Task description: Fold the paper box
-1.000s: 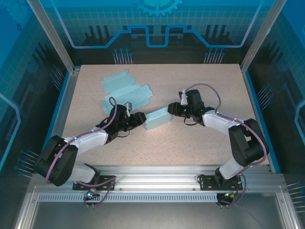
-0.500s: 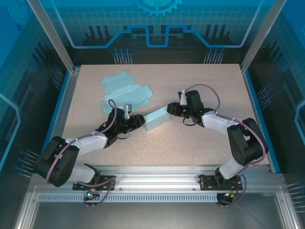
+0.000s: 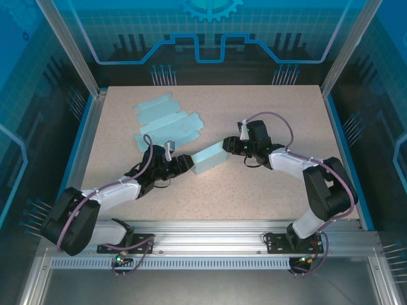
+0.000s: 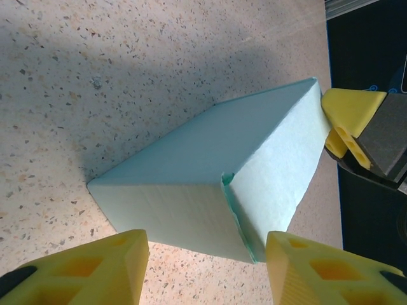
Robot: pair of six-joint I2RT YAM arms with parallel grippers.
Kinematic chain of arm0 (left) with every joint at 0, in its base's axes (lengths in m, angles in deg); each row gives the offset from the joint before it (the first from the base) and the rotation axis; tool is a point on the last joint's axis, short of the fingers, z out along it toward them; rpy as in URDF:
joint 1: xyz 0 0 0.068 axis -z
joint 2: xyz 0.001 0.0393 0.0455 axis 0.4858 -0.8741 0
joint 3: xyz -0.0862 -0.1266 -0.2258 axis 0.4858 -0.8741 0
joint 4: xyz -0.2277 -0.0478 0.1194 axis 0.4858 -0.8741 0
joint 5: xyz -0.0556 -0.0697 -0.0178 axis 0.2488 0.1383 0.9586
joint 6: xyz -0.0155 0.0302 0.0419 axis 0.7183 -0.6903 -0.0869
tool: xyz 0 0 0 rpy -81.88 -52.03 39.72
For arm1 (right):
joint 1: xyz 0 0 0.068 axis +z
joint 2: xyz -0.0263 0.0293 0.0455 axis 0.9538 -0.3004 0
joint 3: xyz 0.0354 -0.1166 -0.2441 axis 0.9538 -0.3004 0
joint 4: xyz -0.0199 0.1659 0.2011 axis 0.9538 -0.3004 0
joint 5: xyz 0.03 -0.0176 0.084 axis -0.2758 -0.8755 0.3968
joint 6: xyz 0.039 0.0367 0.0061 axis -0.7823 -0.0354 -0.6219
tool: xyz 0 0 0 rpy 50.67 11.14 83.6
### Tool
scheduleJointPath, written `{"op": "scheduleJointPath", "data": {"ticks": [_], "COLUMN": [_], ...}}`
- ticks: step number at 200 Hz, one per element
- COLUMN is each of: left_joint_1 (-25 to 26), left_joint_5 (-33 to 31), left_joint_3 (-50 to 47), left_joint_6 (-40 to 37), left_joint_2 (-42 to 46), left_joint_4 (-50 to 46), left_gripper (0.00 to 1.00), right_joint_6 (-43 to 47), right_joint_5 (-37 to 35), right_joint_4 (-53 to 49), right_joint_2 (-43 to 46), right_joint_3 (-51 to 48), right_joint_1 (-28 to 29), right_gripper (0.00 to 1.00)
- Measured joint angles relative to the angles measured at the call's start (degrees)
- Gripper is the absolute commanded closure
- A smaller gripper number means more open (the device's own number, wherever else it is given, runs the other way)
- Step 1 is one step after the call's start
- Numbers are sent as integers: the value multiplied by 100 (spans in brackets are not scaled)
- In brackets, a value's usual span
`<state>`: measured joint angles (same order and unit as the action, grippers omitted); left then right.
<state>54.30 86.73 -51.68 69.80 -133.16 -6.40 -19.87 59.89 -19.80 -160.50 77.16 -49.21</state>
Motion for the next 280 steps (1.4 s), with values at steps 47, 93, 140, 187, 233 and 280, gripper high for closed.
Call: {"op": "scheduleJointPath", "data": {"ticks": [47,93,140,187,233,280], "left_joint_1": [0,-2,-2,-2,-81,-81], "left_joint_5": [37,37,61,348,352,363], "left_joint_3": [0,13,83,79,0,-2], "left_joint_6": [17,22,24,157,245,256], "left_joint_2": [11,122,-190,-417,-433,-448], "left_joint_4": [9,90,160,549,855,894], "left_gripper": [34,36,47,75,94,91], "right_joint_6": [2,0,2,7,24,26], "right_joint_5": [-20,-31,-31,-28,-42,-57], "right_joint_4": [-15,-15,-13,-11,79,162], "right_joint_2": [-11,-48,-48,-52,-59,-81], "right_joint_3": [20,57,57,57,57,57], "right_joint_1": [28,33,33,35,42,37], "right_gripper": [64,64,64,70,80,80]}}
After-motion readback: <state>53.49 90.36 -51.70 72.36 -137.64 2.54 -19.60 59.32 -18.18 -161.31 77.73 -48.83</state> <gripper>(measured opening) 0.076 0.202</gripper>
